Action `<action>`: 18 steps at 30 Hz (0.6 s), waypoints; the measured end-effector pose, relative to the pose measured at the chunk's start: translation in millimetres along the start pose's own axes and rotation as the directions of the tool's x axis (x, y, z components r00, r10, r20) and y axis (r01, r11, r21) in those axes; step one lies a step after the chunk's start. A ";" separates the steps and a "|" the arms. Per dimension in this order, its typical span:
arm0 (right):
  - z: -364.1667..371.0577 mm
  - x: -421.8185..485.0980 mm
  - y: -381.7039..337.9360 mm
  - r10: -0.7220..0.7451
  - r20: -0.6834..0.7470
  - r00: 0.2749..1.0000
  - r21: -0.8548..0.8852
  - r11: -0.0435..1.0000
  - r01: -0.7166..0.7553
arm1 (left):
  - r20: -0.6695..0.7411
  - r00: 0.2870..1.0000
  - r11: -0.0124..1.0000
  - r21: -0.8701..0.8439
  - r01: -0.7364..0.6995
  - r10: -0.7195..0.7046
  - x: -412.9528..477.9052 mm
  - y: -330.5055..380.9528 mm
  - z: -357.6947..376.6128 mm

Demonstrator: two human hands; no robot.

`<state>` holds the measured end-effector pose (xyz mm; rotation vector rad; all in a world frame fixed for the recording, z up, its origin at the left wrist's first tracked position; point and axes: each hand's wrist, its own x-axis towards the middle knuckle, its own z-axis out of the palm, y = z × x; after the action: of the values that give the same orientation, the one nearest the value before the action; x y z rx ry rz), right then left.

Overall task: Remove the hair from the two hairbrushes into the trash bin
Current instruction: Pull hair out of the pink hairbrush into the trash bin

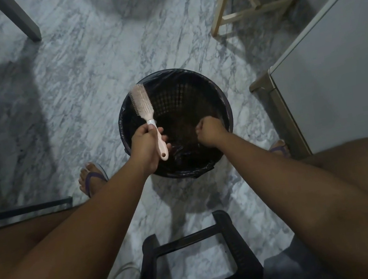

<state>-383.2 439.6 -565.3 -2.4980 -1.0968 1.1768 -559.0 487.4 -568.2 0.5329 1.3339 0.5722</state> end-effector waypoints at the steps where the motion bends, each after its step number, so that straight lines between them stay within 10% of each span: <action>1: 1.2 -0.8 1.3 0.023 0.070 0.997 -0.062 0.998 -0.019 | 0.012 1.000 1.000 0.028 -0.006 0.006 0.2 0.0 -1.2; 10: -4.8 15.7 -4.0 0.015 0.205 0.979 -0.357 0.932 0.061 | 0.096 0.994 0.992 0.104 -0.067 0.057 -7.2 6.2 -0.8; 18: -14.3 15.4 -45.6 -0.475 -0.175 0.863 0.226 0.833 0.504 | 0.165 0.984 0.978 0.181 -0.100 0.070 -17.3 5.0 5.7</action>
<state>-391.4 484.9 -545.1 -1.8901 -1.3410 0.9423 -556.2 479.5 -551.3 0.7787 1.2248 0.4653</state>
